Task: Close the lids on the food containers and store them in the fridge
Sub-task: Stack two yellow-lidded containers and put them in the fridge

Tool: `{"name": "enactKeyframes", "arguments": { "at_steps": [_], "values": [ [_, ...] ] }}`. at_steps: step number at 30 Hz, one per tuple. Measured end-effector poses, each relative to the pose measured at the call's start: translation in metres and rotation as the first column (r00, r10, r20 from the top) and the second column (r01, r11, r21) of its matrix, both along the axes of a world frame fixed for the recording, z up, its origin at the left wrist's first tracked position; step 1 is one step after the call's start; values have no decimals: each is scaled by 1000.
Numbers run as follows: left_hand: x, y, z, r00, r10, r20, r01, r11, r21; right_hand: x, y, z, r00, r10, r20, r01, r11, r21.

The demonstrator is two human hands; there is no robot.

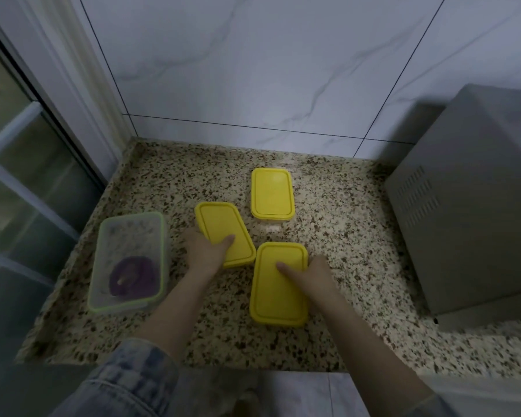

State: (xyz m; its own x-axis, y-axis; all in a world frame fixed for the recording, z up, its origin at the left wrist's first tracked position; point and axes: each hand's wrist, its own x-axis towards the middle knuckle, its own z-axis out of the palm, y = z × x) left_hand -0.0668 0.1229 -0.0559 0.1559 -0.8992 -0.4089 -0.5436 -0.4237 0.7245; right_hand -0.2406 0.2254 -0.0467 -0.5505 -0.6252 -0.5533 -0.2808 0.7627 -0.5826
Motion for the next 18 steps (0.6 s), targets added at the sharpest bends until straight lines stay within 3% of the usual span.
{"name": "enactKeyframes", "arguments": {
  "at_steps": [5, 10, 18],
  "values": [
    [-4, 3, 12, 993, 42, -112, -47, 998, -45, 1, 4, 8, 966, -130, 221, 148, 987, -66],
    [-10, 7, 34, 952, 110, -287, -131, 990, -55, -5, 9, 29, 863, -259, 434, 362, 916, -173],
    [-21, 6, 79, 878, -41, -478, -35, 988, -150, -31, 19, 93, 754, -371, 543, 595, 736, -323]
  ]
}}
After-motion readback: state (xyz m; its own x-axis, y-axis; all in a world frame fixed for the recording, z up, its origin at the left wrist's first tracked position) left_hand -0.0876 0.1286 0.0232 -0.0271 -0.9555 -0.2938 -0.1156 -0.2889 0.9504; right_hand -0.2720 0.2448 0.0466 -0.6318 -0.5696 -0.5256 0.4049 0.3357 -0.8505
